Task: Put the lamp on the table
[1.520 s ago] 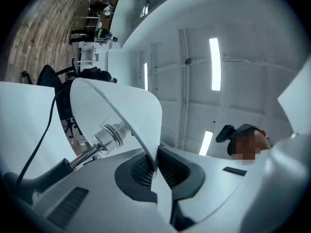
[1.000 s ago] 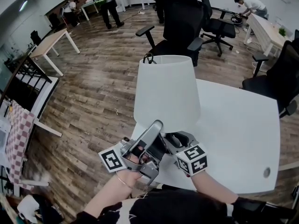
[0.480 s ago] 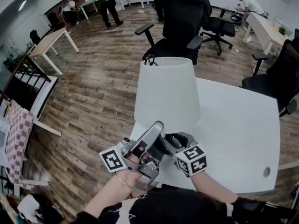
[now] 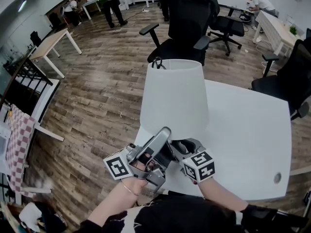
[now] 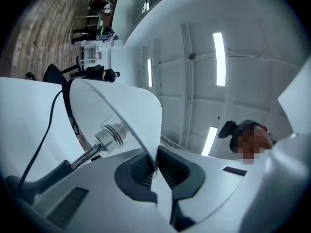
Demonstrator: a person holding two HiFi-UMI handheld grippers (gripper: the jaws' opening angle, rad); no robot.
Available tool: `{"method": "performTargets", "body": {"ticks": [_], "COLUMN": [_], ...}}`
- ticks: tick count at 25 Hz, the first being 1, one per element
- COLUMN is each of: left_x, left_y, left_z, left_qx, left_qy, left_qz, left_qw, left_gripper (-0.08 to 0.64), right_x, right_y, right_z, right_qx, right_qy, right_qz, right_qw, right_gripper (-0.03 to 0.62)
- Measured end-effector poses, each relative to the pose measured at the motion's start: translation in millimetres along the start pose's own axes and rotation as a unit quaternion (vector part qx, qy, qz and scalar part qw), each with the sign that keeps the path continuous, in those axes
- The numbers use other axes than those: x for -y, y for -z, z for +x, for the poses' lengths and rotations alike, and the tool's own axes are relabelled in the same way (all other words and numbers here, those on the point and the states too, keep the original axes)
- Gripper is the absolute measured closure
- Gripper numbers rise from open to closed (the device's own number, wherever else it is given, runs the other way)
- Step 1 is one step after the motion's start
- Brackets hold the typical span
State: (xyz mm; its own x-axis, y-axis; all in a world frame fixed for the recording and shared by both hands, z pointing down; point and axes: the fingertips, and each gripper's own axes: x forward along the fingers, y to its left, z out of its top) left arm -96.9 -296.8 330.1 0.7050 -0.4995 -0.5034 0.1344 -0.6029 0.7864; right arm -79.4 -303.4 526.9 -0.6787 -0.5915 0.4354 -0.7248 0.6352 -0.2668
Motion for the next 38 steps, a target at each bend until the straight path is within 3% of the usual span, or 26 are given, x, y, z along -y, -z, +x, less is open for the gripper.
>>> {"method": "performTargets", "body": {"ticks": [6,31,38], "left_x": [-2.6,-7.0,-6.8], "left_y": [3.6,-1.9,-1.3], "left_z": [-2.9,-1.1,-1.3], "left_qx": [-0.012,0.005,0.003], "left_qy": [-0.003,-0.008,-0.009], "left_qz": [0.023,0.003,0.0], "left_qw": [0.9997,0.9999,1.0], "left_gripper": [0.548,0.548,0.548], "right_x": [1.2,-0.8,0.2], "right_y": [2.3,13.8,28.9], "right_z": [-0.7,-8.9,-16.3], "right_qx": [0.0,-0.039,-0.061], "right_qy": [-0.007,0.006,0.009], "right_qz": [0.026,0.033,0.062], "right_qw": [1.0,0.999,0.996], "right_gripper": [0.408,0.394,0.397]}}
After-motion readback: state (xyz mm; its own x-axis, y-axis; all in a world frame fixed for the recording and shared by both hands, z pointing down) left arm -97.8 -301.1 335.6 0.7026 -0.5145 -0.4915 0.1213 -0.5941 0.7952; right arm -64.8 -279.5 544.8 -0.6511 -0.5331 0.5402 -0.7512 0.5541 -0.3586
